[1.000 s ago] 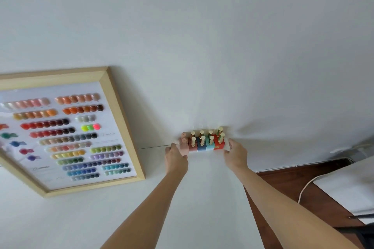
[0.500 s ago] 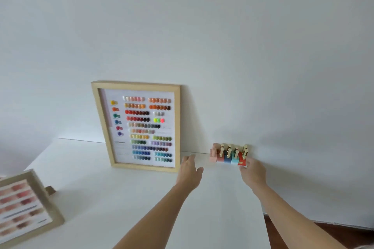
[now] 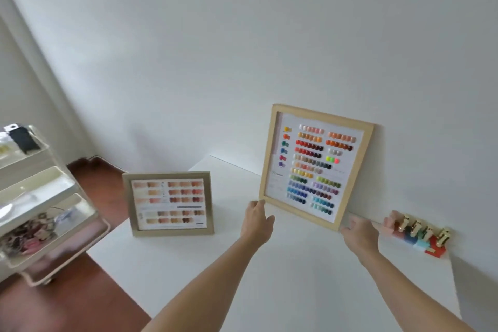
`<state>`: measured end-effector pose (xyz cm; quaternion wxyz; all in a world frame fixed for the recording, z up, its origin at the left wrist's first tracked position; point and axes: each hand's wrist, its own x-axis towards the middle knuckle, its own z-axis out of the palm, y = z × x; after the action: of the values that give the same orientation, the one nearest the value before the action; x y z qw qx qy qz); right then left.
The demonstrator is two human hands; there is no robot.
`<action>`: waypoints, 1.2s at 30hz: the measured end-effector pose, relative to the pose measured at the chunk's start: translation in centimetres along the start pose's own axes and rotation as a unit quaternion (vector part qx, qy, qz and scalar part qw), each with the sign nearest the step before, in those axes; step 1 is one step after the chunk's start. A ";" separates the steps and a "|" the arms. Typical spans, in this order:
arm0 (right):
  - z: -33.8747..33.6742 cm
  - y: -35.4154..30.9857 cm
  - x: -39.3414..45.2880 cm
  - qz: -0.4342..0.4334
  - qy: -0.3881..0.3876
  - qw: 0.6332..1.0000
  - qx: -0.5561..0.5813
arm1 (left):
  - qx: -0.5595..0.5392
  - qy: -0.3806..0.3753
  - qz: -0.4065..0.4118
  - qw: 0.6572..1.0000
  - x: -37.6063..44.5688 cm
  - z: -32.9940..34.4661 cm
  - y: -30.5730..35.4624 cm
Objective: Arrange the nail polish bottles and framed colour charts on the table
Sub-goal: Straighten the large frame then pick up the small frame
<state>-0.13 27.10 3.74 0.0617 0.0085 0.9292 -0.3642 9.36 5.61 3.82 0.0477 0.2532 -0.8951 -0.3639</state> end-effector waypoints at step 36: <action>28.0 -21.1 -8.7 -0.270 -0.100 0.956 0.053 | -0.024 0.162 -0.046 0.985 4.2 -23.5 -30.4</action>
<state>10.29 -7.14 -1.30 0.0528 -0.2754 0.8653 -0.4154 24.76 -29.62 0.03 0.1814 0.3481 -0.8542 -0.3411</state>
